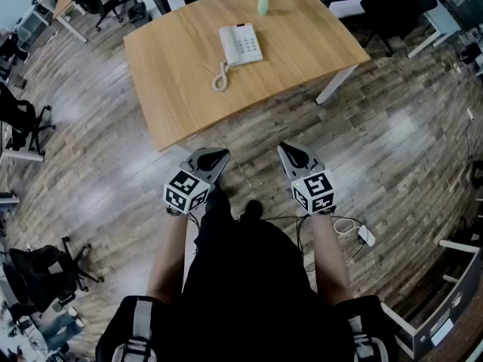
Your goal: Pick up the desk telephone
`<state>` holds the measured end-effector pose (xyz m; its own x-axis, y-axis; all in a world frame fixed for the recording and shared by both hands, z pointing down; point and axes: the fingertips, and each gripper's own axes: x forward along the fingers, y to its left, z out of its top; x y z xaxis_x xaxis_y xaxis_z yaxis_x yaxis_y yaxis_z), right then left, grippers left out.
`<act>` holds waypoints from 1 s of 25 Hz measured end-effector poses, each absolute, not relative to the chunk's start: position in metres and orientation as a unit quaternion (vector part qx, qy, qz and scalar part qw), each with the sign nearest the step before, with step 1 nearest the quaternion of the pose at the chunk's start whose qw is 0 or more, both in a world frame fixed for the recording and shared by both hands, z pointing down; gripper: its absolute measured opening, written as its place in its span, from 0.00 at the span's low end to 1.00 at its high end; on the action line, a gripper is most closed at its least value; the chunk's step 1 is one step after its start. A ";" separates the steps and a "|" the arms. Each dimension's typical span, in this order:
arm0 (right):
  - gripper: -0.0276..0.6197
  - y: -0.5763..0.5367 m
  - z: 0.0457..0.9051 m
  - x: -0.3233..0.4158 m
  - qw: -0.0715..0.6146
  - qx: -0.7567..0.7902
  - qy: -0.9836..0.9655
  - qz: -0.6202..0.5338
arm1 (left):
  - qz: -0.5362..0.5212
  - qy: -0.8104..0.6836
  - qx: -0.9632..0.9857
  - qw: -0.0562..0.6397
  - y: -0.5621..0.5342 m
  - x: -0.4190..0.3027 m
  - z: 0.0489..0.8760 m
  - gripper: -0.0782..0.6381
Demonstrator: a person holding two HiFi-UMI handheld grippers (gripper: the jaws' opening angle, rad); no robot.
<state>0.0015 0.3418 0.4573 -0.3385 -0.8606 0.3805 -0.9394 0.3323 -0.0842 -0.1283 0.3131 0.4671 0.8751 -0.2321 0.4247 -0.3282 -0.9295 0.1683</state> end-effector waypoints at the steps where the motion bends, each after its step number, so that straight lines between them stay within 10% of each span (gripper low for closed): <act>1: 0.08 0.343 0.457 0.001 0.136 0.558 -0.806 0.144 | 0.202 -0.146 0.961 0.119 0.314 -0.128 0.467 0.14; 25: 0.08 0.359 0.464 -0.008 0.141 0.551 -0.805 0.167 | 0.197 -0.154 0.961 0.115 0.329 -0.138 0.453 0.14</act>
<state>-0.0084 0.3588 0.4638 -0.3532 -0.8406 0.4107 -0.9346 0.3371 -0.1138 -0.1382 0.3294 0.4534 0.8746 -0.2514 0.4146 -0.3418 -0.9261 0.1595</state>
